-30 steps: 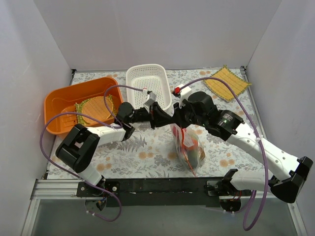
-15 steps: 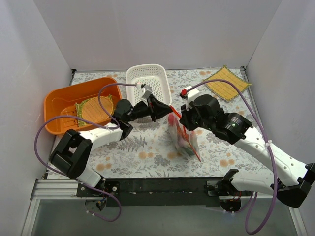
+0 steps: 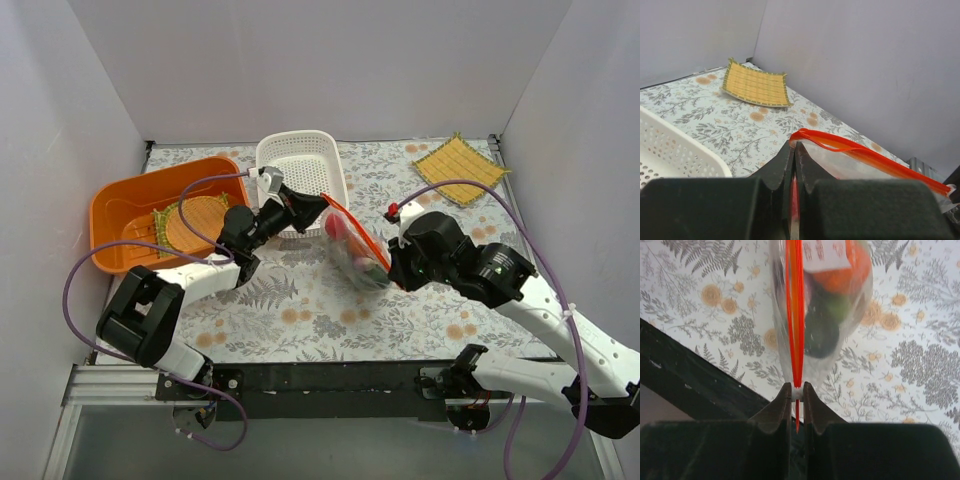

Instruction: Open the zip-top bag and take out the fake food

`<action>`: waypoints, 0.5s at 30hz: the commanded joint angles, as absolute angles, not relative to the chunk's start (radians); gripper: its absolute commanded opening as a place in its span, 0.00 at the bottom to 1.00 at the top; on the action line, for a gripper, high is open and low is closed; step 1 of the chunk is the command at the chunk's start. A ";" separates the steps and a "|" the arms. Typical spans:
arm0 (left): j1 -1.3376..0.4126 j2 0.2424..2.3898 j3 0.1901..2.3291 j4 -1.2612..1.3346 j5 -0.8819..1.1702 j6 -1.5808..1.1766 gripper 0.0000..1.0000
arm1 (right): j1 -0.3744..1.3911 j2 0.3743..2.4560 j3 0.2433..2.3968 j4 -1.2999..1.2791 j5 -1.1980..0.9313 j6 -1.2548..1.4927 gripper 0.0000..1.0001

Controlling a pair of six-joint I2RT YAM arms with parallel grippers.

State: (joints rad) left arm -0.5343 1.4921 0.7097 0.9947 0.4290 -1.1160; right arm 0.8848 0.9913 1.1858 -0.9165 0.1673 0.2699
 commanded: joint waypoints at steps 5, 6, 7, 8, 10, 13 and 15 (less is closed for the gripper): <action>-0.451 1.459 0.669 1.157 0.382 -1.154 0.00 | 0.891 0.904 1.158 -1.138 0.141 0.345 0.12; -0.451 1.460 0.661 1.181 0.406 -1.155 0.00 | 0.893 0.899 1.160 -1.138 0.138 0.347 0.19; -0.451 1.462 0.660 1.192 0.420 -1.155 0.00 | 0.891 0.896 1.163 -1.134 0.137 0.345 0.26; -0.451 1.465 0.658 1.203 0.439 -1.163 0.00 | 0.891 0.894 1.179 -1.112 0.133 0.347 0.34; -0.451 1.471 0.657 1.227 0.500 -1.170 0.00 | 0.891 0.910 1.210 -1.076 0.135 0.342 0.50; -0.451 1.483 0.631 1.307 0.587 -1.189 0.00 | 0.891 0.969 1.307 -0.997 0.159 0.324 0.55; -0.451 1.486 0.623 1.347 0.629 -1.198 0.00 | 0.891 1.018 1.362 -0.921 0.182 0.302 0.55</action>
